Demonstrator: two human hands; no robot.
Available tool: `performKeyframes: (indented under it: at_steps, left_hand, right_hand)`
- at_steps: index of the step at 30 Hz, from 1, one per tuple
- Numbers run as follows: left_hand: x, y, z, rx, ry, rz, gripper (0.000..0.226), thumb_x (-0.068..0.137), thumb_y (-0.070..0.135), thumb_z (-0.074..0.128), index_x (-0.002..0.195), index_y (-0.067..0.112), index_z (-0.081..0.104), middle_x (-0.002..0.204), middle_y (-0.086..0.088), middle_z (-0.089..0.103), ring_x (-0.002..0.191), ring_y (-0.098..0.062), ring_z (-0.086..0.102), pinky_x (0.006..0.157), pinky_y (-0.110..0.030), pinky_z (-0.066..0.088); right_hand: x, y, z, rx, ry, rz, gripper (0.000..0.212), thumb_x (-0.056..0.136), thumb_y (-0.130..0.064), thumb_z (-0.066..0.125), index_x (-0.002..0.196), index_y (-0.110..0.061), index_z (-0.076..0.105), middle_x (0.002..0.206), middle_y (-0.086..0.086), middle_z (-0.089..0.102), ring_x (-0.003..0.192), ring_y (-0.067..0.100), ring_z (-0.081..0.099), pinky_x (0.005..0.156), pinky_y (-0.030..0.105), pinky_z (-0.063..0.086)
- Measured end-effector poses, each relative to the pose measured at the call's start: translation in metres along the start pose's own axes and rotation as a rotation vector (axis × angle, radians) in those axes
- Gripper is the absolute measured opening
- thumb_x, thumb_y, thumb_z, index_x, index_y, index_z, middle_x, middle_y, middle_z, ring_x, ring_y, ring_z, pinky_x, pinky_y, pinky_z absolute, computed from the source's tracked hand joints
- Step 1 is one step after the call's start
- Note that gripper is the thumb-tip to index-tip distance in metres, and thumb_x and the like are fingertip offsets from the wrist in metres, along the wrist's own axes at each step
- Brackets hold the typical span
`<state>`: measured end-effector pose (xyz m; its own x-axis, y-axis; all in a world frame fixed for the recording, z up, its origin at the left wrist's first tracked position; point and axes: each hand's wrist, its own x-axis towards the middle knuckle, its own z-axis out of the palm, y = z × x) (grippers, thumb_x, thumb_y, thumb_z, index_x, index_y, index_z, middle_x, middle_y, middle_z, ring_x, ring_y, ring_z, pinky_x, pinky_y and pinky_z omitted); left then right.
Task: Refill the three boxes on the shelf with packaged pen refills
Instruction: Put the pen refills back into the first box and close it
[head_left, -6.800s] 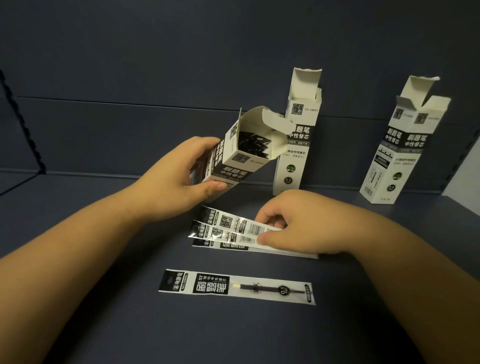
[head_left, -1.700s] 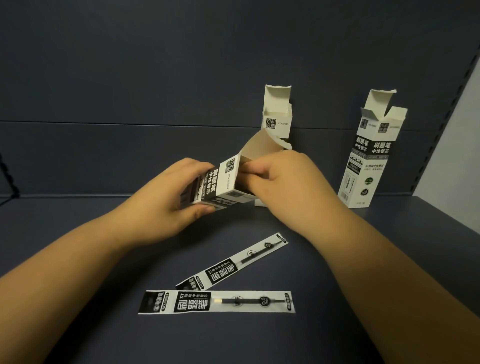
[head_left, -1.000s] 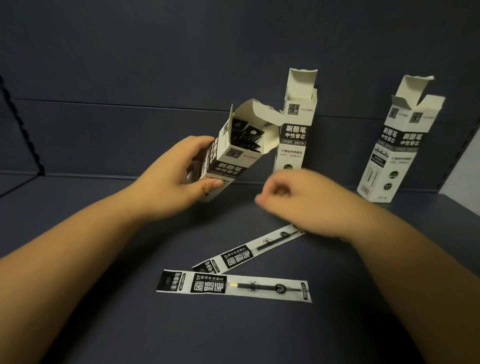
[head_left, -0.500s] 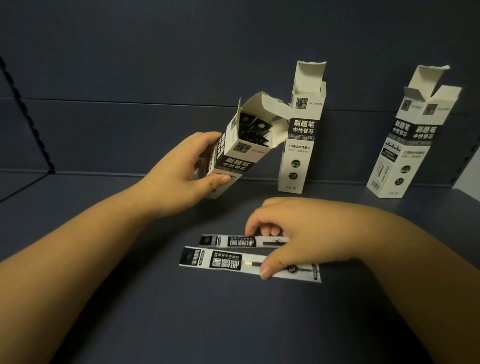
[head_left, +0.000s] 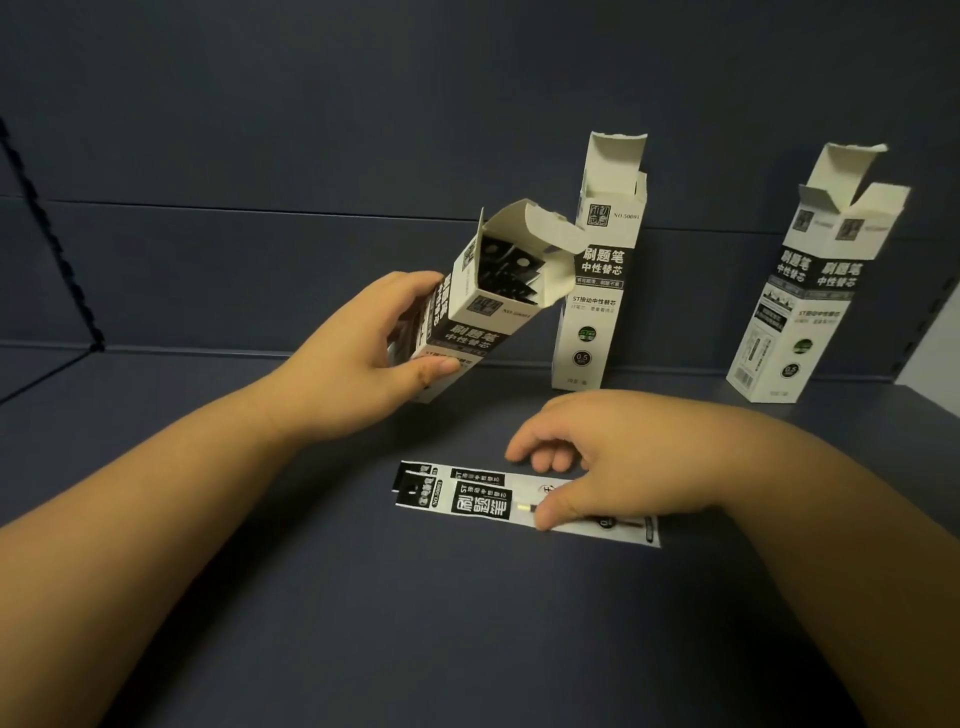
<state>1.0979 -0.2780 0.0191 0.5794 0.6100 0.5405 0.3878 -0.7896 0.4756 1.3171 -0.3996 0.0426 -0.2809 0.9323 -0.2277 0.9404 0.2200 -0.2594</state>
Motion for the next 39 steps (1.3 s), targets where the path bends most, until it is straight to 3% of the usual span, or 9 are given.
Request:
performKeyframes:
  at_steps: [4,8,10,15,20,24,27,31,39]
  left_hand:
    - [0.000,0.000,0.001,0.002,0.002,-0.003,0.061,0.087,0.026,0.074,0.140,0.033,0.043,0.131,0.011,0.055,0.123,-0.005,0.054,0.105,-0.038,0.049]
    - [-0.001,0.002,-0.001,-0.003,-0.003,0.007,0.059,0.088,0.028,0.073,0.136,0.041,0.041,0.130,0.014,0.054,0.123,-0.003,0.052,0.104,-0.035,0.048]
    - [-0.001,0.002,-0.001,-0.001,-0.008,0.002,0.060,0.088,0.026,0.073,0.136,0.041,0.040,0.131,0.014,0.054,0.124,-0.004,0.052,0.105,-0.037,0.048]
    - [0.000,0.003,-0.002,-0.002,-0.007,-0.006,0.062,0.085,0.032,0.071,0.137,0.041,0.040,0.132,0.016,0.053,0.125,-0.002,0.051,0.106,-0.036,0.048]
    - [-0.001,0.004,-0.002,-0.040,-0.009,-0.013,0.060,0.083,0.042,0.071,0.135,0.044,0.040,0.131,0.018,0.055,0.123,0.000,0.053,0.104,-0.032,0.048]
    - [-0.001,0.005,-0.002,-0.018,0.008,0.014,0.059,0.078,0.048,0.069,0.132,0.043,0.045,0.124,0.024,0.054,0.116,0.000,0.055,0.096,-0.026,0.050]
    - [0.000,0.000,-0.001,-0.014,0.004,0.012,0.056,0.082,0.047,0.069,0.133,0.039,0.046,0.126,0.024,0.054,0.121,-0.004,0.054,0.102,-0.037,0.050]
    - [-0.001,-0.002,-0.001,-0.020,-0.004,-0.003,0.060,0.088,0.032,0.073,0.140,0.033,0.044,0.132,0.015,0.054,0.125,-0.006,0.053,0.105,-0.041,0.049]
    - [-0.001,-0.003,-0.003,-0.029,-0.015,-0.013,0.060,0.088,0.039,0.068,0.141,0.037,0.041,0.134,0.016,0.053,0.128,-0.006,0.051,0.106,-0.041,0.048]
  right_hand:
    - [0.000,0.000,-0.001,0.043,-0.050,0.022,0.030,0.090,-0.037,0.073,0.119,-0.031,0.066,0.090,-0.008,0.071,0.067,-0.002,0.060,0.061,0.012,0.047]
    - [-0.002,-0.001,0.001,0.017,-0.007,-0.011,0.011,0.092,-0.036,0.069,0.102,-0.031,0.070,0.063,-0.036,0.058,0.060,-0.014,0.055,0.052,0.006,0.040]
    - [-0.003,-0.001,0.000,0.021,0.020,-0.026,0.012,0.094,-0.032,0.067,0.104,-0.031,0.073,0.063,-0.036,0.058,0.062,-0.015,0.055,0.055,0.005,0.040]
    - [-0.007,-0.001,-0.007,0.135,0.073,-0.054,0.014,0.092,-0.025,0.068,0.104,-0.029,0.075,0.079,-0.008,0.070,0.062,-0.004,0.059,0.056,0.011,0.044]
    - [-0.013,0.001,-0.013,0.341,0.166,-0.110,0.018,0.091,-0.012,0.070,0.101,-0.027,0.076,0.072,-0.016,0.069,0.057,-0.008,0.060,0.055,0.008,0.045]
    - [-0.016,0.006,-0.017,0.540,0.236,-0.149,0.017,0.088,-0.008,0.074,0.098,-0.021,0.078,0.085,-0.002,0.077,0.069,0.002,0.067,0.068,0.020,0.057]
    - [-0.017,0.006,-0.018,0.648,0.287,-0.166,0.021,0.087,-0.002,0.074,0.101,-0.017,0.077,0.096,0.001,0.079,0.087,0.011,0.074,0.083,0.030,0.062]
    - [-0.019,0.004,-0.019,0.778,0.305,-0.172,0.029,0.086,0.003,0.072,0.105,-0.019,0.073,0.103,-0.005,0.079,0.097,0.010,0.075,0.084,0.022,0.059]
    - [-0.021,-0.004,-0.020,0.922,0.416,-0.205,0.030,0.083,0.011,0.070,0.093,-0.017,0.073,0.092,-0.005,0.080,0.089,0.008,0.076,0.075,0.015,0.057]
